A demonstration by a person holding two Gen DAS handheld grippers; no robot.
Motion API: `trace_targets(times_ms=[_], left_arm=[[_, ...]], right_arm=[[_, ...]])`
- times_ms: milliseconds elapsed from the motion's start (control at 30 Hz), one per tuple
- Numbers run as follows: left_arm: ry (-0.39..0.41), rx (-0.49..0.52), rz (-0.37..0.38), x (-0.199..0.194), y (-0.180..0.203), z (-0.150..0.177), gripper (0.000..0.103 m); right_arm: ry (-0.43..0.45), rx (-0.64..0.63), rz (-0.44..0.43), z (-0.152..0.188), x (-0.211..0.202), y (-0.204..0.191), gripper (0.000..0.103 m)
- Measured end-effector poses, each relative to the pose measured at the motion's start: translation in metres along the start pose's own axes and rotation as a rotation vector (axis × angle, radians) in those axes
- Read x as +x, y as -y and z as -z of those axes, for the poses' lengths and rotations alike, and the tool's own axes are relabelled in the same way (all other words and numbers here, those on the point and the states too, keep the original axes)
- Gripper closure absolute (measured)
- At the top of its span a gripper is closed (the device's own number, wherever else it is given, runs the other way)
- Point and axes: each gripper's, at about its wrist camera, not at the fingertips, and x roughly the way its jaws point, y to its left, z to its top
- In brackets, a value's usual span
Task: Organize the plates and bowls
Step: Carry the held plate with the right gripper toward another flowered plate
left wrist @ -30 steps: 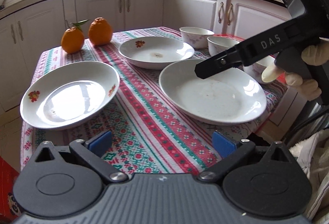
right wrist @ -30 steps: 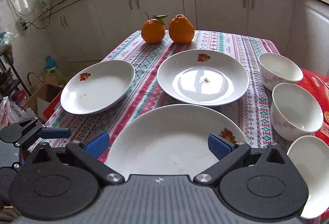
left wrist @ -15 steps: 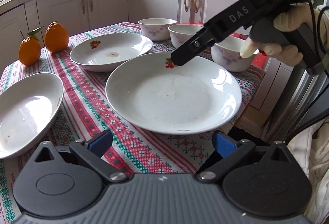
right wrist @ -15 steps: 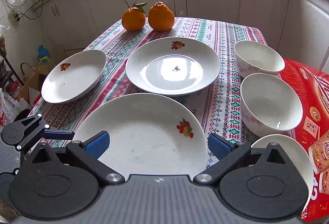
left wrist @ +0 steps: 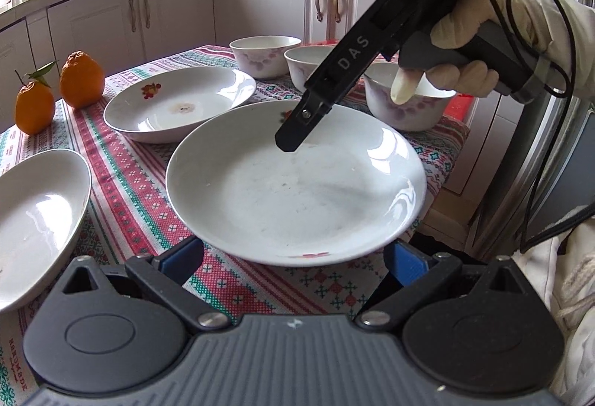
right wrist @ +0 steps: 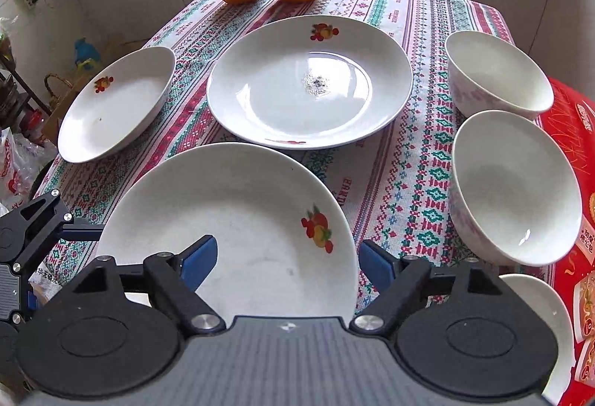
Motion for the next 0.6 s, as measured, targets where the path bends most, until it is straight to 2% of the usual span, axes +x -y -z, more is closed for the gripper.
trace_targets(times_ms=[200,600], left_arm=[[0.003,0.004,0.010,0.0009,-0.0006,-0.0007,0.001],[-0.006,0.009,0.007,-0.0065,-0.0070,0.0011,0.001]], right_arm=[[-0.021,0.019,-0.040,-0.0028,0.0043,0.0034,0.019],[-0.027,0.020,-0.052,-0.0058,0.0059,-0.0040,0.019]])
